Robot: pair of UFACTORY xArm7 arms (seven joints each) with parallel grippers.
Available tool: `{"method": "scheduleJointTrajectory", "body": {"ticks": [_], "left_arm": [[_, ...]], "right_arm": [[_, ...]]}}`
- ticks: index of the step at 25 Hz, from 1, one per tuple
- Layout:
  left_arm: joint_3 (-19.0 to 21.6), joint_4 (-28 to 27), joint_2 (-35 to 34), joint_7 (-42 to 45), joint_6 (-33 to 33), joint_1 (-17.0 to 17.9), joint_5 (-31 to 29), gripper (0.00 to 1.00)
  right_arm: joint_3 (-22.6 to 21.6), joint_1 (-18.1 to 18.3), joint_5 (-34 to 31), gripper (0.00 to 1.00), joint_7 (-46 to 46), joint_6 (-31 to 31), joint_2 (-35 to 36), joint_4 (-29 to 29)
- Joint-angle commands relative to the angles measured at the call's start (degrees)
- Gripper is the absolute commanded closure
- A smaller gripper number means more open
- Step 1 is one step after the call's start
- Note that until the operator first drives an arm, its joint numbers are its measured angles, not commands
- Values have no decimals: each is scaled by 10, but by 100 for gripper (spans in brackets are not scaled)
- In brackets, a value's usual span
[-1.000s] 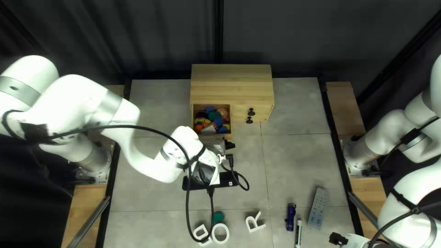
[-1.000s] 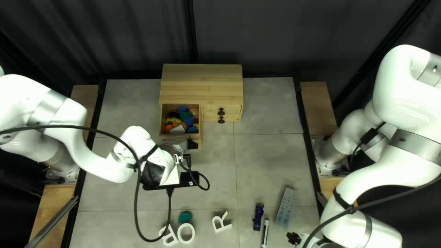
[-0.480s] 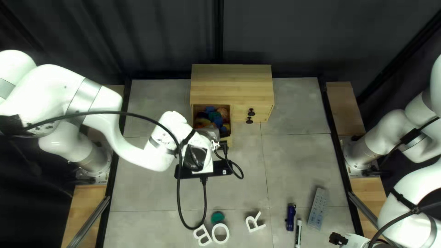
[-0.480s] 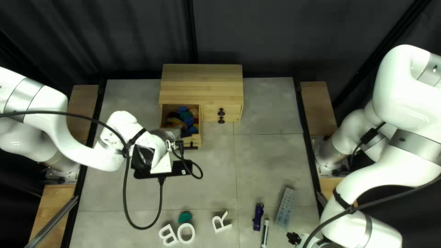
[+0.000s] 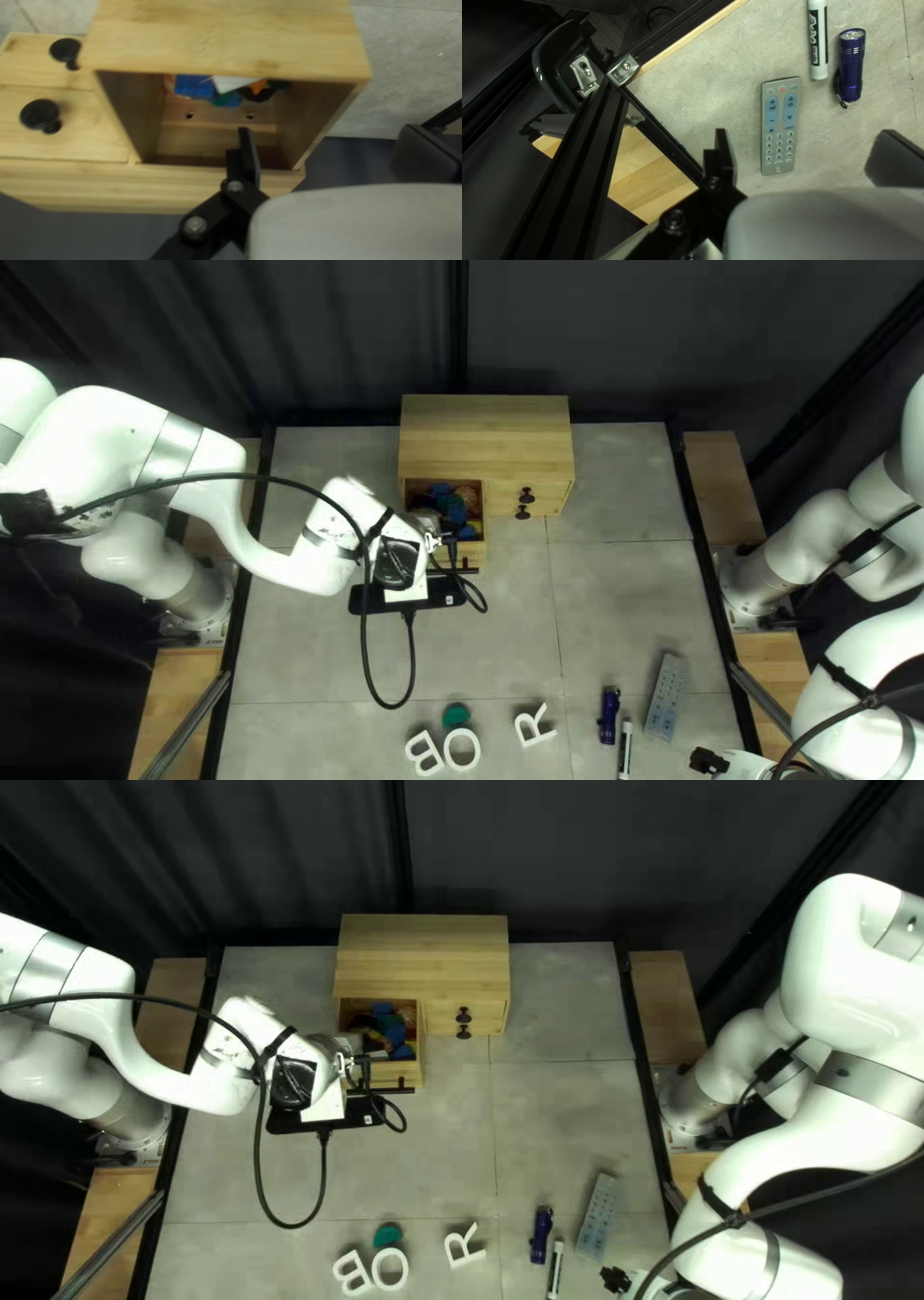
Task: Open drawers and place objects into drawer and close
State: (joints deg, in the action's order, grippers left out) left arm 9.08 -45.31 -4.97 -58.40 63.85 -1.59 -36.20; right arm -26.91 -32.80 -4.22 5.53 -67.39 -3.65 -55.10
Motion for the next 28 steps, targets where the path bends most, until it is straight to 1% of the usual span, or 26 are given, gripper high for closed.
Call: {"method": "scheduleJointTrajectory", "body": {"ticks": [1, 5, 9, 28], "left_arm": [[-4, 28, -15, 1, -15, -2, 4, 0], [-8, 59, -34, 3, -31, -4, 9, 0], [-9, 74, -42, 5, -41, -4, 11, 0], [-6, 58, -24, 7, -38, -2, 5, 0]], "right_arm": [[0, 0, 0, 0, 0, 0, 0, 0], [0, 0, 0, 0, 0, 0, 0, 0], [0, 0, 0, 0, 0, 0, 0, 0], [0, 0, 0, 0, 0, 0, 0, 0]]}}
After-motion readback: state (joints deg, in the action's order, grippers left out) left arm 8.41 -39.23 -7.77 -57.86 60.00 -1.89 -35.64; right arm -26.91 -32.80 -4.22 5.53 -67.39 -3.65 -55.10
